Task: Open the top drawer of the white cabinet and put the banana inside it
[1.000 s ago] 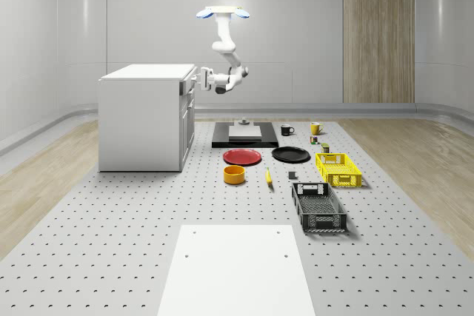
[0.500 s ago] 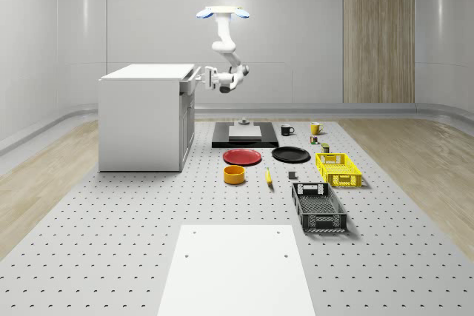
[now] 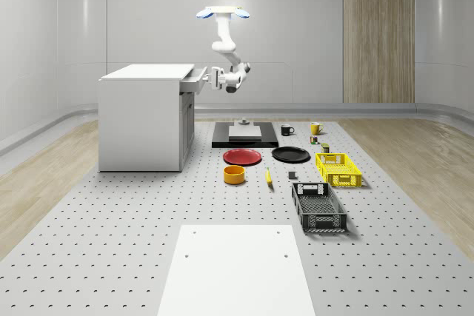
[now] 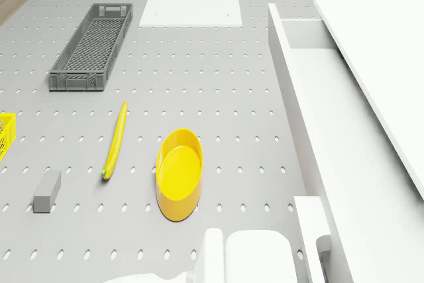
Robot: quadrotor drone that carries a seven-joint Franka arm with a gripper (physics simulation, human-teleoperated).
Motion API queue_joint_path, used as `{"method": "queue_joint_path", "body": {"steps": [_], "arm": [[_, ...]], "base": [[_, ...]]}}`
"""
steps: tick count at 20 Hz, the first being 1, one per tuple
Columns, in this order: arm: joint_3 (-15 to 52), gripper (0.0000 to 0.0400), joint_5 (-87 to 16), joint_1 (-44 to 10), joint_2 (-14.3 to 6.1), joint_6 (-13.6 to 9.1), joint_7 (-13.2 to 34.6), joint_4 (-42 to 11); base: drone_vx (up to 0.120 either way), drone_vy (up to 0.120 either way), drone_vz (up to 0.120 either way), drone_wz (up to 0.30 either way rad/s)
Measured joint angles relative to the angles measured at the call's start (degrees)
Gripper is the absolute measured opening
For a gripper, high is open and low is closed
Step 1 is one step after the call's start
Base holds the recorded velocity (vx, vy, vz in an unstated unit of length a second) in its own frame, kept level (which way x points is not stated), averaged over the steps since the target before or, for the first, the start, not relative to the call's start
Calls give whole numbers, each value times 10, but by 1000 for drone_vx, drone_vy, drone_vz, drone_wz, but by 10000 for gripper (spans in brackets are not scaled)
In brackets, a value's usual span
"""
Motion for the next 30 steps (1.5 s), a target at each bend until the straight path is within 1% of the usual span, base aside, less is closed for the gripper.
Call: {"method": "queue_joint_path", "body": {"steps": [1, 3, 4, 5, 6, 8, 11, 16, 25, 30], "arm": [[-8, 151, -5, -1, -1, -6, 3, 2], [-24, 144, -17, -3, -4, -18, 8, 6], [-31, 200, -22, -3, -5, -24, 11, 8], [-37, 244, -27, -3, -6, -28, 12, 10], [-43, 278, -31, -3, -7, -32, 14, 12], [-52, 326, -38, -2, -9, -37, 17, 15], [-62, 365, -45, 0, -12, -41, 20, 18], [-71, 390, -53, 6, -16, -42, 24, 20], [-79, 399, -62, 16, -24, -35, 30, 20], [-82, 400, -66, 21, -29, -30, 33, 19]], "base": [[0, 0, 0, 0], [0, 0, 0, 0], [0, 80, 0, 0], [0, 120, 0, 0], [0, 120, 0, 0], [0, 120, 0, 0], [0, 120, 0, 0], [0, 120, 0, 0], [0, 120, 0, 0], [104, 120, 0, 0]]}}
